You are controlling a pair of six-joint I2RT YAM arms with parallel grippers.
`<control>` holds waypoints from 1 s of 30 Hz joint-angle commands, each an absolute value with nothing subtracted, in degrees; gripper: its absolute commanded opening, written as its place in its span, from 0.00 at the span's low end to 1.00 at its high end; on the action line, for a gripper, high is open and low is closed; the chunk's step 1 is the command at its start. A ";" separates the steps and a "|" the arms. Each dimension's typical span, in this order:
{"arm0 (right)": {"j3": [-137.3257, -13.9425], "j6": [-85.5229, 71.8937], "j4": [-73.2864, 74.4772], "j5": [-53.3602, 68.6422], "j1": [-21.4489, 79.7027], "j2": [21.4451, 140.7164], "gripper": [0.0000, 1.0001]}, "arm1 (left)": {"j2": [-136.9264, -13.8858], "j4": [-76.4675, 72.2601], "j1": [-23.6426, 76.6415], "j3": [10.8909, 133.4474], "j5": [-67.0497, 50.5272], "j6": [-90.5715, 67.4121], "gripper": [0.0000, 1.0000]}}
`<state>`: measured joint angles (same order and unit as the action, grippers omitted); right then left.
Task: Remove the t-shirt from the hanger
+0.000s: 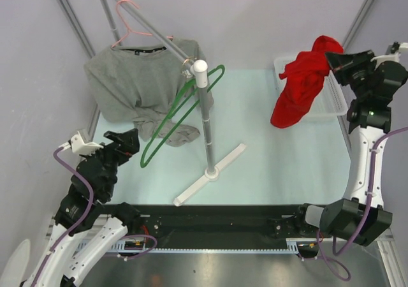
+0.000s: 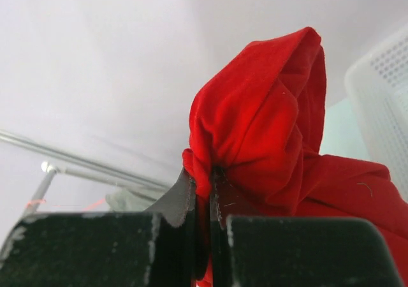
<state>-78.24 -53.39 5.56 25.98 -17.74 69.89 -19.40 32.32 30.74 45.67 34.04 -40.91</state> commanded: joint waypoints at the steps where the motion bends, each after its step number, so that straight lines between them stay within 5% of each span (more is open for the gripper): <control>1: -85.50 -58.09 0.88 28.39 -22.14 73.03 0.00 | -21.18 31.38 30.41 47.99 32.34 -39.20 0.98; 14: -109.23 -61.52 2.99 27.42 -26.81 89.73 0.00 | -22.85 30.23 30.41 49.66 33.13 -36.91 0.98; 30: -111.02 -55.04 13.08 25.58 -24.87 97.30 0.00 | -24.60 30.41 30.50 50.62 29.80 -36.91 0.98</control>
<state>-110.39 -59.18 9.80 26.48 -25.71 97.76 -23.27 31.40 30.72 48.05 32.18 -38.37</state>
